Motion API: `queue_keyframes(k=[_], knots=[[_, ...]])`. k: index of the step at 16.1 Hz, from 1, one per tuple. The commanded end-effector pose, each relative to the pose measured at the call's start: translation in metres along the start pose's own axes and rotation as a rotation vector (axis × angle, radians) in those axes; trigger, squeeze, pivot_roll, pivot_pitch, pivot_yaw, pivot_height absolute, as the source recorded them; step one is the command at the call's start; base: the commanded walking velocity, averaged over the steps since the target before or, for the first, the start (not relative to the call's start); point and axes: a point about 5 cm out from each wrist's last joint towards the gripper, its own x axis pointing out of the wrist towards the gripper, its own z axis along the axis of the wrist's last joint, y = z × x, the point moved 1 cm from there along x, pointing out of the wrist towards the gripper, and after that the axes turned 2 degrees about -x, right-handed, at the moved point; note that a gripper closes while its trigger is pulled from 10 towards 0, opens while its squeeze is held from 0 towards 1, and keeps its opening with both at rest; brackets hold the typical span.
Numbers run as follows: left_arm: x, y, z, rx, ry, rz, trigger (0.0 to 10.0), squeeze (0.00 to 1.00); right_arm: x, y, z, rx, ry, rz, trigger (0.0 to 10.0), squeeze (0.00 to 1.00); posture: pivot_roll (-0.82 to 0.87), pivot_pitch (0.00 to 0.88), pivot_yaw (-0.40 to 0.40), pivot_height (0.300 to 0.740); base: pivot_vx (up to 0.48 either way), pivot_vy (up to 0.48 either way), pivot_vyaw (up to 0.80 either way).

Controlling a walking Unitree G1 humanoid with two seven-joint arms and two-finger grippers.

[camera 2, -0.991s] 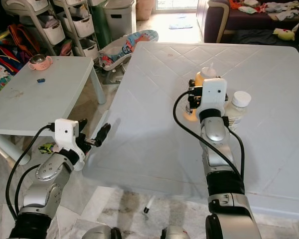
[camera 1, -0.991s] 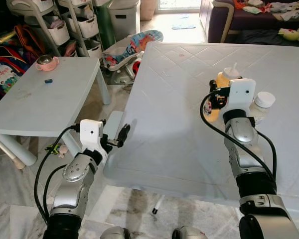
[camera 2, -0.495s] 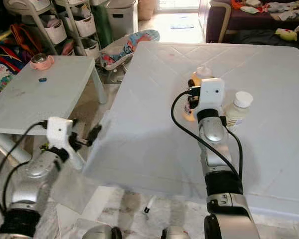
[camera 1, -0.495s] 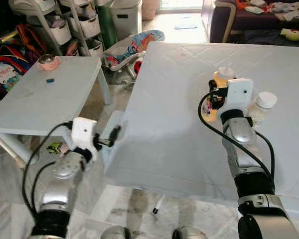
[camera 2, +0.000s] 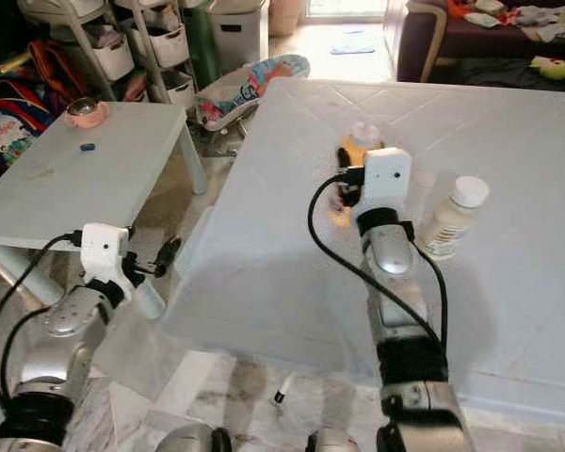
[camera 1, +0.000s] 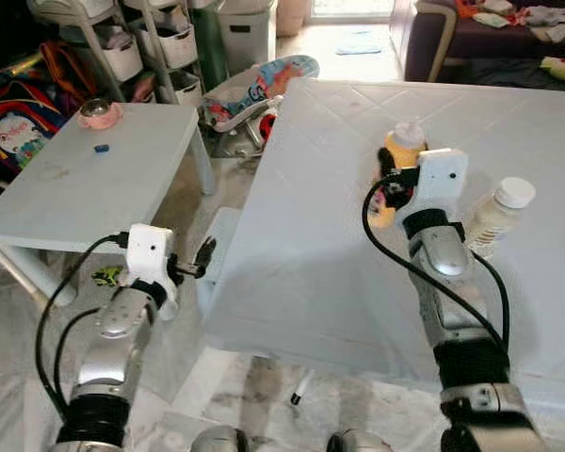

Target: Restocking fridge

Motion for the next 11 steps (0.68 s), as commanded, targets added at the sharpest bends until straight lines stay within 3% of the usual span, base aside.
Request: queue_keyframes(k=[1,5,11], knots=[[-0.004,0.004,-0.004,0.006,0.009,0.044,10.0,0.0,-0.005,0.008,0.005,0.063,-0.016,0.037,10.0,0.0,0.0,0.0,0.069,0.74,0.0,0.0,0.0],[-0.003,0.005,-0.005,0.0,-0.008,0.079,10.0,0.0,-0.024,0.028,0.004,0.05,-0.023,0.14,10.0,0.0,0.01,0.0,0.061,0.74,0.0,0.0,0.72],[0.004,0.008,0.0,0.022,-0.034,0.138,10.0,0.0,-0.025,0.033,0.012,0.046,-0.042,0.163,10.0,0.0,0.0,0.0,0.07,0.74,0.0,0.0,0.8]])
